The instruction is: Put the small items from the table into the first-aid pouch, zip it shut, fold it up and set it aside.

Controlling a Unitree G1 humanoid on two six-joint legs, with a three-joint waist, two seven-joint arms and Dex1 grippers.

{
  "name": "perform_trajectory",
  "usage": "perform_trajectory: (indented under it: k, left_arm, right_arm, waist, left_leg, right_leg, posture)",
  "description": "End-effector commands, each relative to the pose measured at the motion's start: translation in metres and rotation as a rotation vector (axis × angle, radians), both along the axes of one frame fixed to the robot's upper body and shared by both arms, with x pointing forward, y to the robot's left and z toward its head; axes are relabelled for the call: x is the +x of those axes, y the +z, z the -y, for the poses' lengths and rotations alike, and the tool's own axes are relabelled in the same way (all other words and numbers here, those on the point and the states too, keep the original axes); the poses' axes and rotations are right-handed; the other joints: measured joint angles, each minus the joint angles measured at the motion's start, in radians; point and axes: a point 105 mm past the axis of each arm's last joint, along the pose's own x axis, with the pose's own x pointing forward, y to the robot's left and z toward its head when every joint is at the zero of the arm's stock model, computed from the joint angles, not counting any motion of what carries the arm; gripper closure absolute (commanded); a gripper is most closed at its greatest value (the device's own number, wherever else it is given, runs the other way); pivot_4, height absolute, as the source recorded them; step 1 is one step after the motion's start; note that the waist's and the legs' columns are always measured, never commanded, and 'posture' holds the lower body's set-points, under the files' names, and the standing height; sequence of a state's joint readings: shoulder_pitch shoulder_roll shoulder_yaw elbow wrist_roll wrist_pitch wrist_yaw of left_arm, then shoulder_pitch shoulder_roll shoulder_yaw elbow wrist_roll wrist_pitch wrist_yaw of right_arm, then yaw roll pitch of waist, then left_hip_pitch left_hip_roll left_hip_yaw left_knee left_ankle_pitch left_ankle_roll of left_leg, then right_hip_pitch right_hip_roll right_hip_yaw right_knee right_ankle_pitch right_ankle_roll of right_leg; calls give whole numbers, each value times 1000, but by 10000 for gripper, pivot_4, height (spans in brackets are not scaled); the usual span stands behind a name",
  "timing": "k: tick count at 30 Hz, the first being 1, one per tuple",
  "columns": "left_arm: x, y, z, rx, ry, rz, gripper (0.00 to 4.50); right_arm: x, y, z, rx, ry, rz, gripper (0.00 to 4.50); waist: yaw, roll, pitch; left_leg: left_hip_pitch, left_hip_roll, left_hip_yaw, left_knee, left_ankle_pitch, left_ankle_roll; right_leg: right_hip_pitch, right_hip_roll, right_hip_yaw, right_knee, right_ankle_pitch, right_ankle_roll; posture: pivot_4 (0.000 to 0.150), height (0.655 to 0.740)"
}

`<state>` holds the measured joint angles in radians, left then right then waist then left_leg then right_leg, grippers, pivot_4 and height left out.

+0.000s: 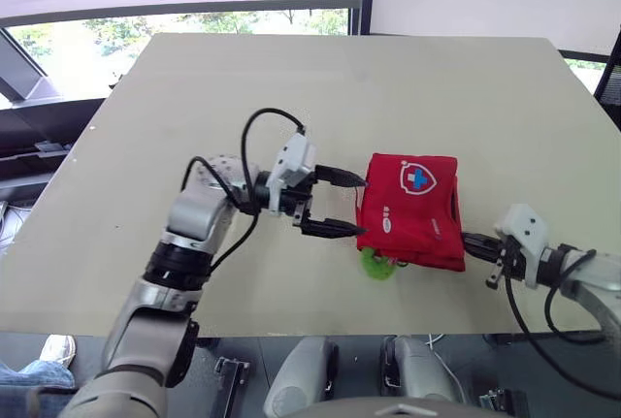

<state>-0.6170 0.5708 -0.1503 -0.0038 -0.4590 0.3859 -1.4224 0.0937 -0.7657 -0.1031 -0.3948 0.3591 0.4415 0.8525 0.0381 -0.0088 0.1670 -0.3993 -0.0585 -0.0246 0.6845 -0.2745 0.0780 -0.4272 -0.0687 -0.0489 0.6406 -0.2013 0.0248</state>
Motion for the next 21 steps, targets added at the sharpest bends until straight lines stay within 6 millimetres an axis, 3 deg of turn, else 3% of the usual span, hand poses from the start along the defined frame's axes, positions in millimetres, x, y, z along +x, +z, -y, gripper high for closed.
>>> perform_trajectory:
  k: [1,6,10,12,17,21]
  left_arm:
    - [-7,14,-4,-12,-13,63,252]
    - [-13,20,-4,-11,-27,81,252]
    - [-20,24,-3,-6,-53,108,252]
    - [-22,26,-3,-10,-58,116,252]
    - [-25,36,1,-26,-80,138,252]
    - [-26,39,0,-28,-84,147,252]
  right_arm:
    - [3,8,6,-25,-26,70,45000]
    - [12,51,19,16,-65,217,45000]
    - [7,84,0,131,38,284,45000]
    - [5,90,-8,181,69,288,45000]
    - [9,50,-15,146,61,185,45000]
    - [12,-5,5,87,-31,133,45000]
  waist:
    - [1,0,0]
    - [1,0,1]
    - [-2,1,1]
    - [-2,1,2]
    - [3,0,2]
    - [3,-1,1]
  left_leg:
    - [0,0,0,0,0,0]
    - [0,0,0,0,0,0]
    - [0,0,0,0,0,0]
    - [0,1,0,0,0,0]
    - [-1,0,0,0,0,0]
    - [0,0,0,0,0,0]
  right_leg:
    - [0,0,0,0,0,0]
    - [0,0,0,0,0,0]
    - [0,1,0,0,0,0]
    - [0,1,0,0,0,0]
    - [0,1,0,0,0,0]
    - [0,1,0,0,0,0]
  posture:
    - [1500,7395]
    - [1500,7395]
    - [1500,7395]
    - [1500,7395]
    - [1500,7395]
    - [1500,7395]
